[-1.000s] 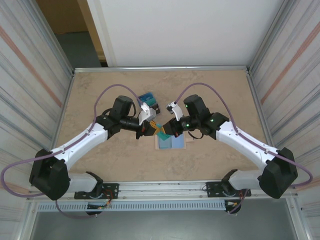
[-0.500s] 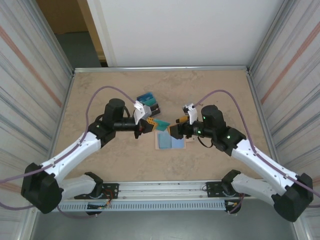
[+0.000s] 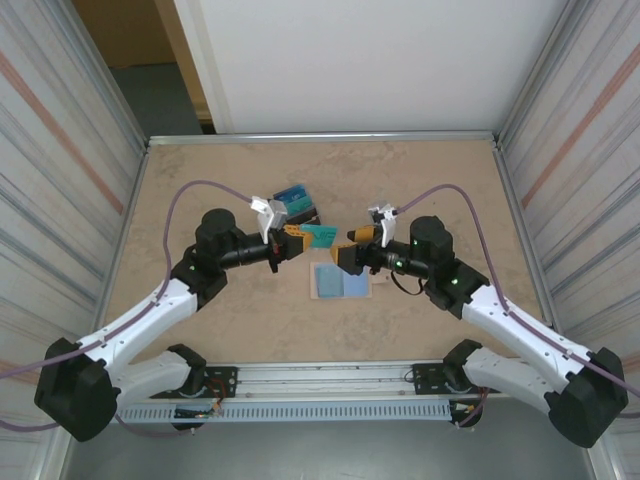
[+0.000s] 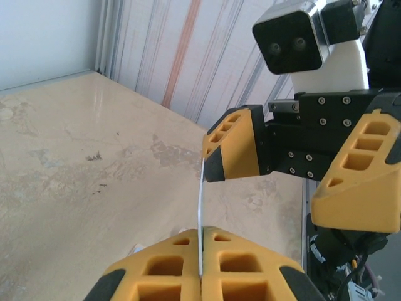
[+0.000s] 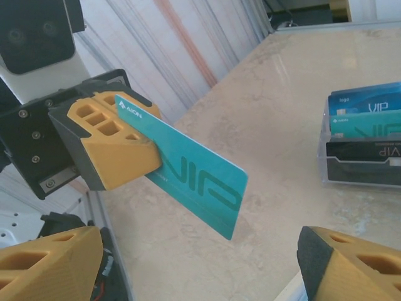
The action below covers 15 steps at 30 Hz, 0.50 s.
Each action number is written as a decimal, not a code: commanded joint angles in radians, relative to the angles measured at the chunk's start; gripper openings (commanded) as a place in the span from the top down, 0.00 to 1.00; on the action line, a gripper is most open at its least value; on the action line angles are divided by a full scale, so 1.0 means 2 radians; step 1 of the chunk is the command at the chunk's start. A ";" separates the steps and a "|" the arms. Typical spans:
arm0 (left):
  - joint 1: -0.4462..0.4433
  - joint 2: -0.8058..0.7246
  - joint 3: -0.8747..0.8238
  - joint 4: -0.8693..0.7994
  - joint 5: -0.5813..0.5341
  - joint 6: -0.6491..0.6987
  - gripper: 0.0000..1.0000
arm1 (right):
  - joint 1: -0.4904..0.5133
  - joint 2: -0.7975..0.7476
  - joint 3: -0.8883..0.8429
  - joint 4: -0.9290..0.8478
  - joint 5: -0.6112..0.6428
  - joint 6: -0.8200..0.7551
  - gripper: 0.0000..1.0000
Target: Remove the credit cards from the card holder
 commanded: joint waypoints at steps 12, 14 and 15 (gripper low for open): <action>-0.003 -0.003 -0.009 0.074 0.031 -0.077 1.00 | -0.016 0.038 0.006 0.075 -0.047 0.028 0.33; -0.002 0.000 -0.013 0.089 0.041 -0.095 1.00 | -0.019 0.044 0.004 0.101 -0.067 0.036 0.43; -0.002 0.001 -0.015 0.098 0.045 -0.103 1.00 | -0.019 0.047 0.005 0.112 -0.075 0.039 0.46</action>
